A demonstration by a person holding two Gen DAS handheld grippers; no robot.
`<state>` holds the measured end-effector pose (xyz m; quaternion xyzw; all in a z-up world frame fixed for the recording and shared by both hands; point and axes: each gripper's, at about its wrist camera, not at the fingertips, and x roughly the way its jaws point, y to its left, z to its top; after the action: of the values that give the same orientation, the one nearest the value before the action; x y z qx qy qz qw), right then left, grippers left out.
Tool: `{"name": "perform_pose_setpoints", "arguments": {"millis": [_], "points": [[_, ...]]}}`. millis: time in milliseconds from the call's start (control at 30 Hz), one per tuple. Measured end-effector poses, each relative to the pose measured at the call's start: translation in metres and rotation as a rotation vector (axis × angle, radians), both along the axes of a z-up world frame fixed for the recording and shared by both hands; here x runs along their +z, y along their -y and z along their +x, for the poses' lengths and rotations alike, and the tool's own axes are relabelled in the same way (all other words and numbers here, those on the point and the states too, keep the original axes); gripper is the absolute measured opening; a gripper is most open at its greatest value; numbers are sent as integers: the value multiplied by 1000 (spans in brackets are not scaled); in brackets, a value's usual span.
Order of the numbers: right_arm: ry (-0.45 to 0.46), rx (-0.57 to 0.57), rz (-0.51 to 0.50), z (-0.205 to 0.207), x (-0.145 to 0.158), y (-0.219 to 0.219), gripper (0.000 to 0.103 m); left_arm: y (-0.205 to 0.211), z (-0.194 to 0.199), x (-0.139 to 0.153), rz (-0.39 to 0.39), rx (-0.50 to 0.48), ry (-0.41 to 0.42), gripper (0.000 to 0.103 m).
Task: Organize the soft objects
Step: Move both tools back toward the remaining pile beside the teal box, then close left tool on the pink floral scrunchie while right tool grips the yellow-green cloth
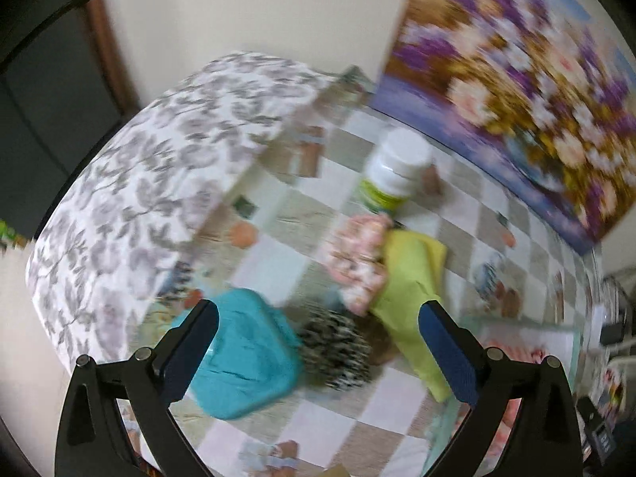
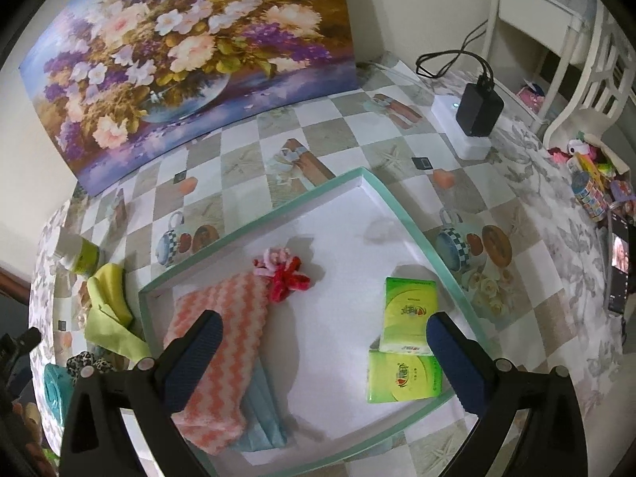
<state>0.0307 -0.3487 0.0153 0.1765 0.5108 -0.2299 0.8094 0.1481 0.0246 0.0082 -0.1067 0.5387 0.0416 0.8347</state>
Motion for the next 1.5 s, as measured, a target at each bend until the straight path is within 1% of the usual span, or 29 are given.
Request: {"name": "perform_pose_setpoints", "arguments": {"millis": [133,233,367,567,767,933,1033,1133,1333,1500], "points": [[7,21,-25,4,7,-13,103,-32,0,1,-6,76,3,101],[16,56,-37,9,12,-29,103,-48,0,3,1,104,9,101],[27,125,-37,20,13,-58,103,-67,-3,6,2,131,17,101],[20,249,-58,38,10,-118,103,-88,-7,7,-1,160,23,101],[36,383,-25,52,5,-171,103,-107,-7,0,-6,181,7,101],[54,440,8,63,-2,-194,103,-120,-5,-8,-23,205,-7,101],[58,463,38,70,-8,-200,103,-119,-1,-13,-39,192,-19,101],[48,462,35,76,-14,-199,103,-109,5,-18,-53,149,-33,101],[36,459,88,88,-29,-192,103,-71,15,-23,-56,39,-63,101],[18,473,104,101,-44,-195,103,-38,30,-27,-74,-37,-81,101]]}}
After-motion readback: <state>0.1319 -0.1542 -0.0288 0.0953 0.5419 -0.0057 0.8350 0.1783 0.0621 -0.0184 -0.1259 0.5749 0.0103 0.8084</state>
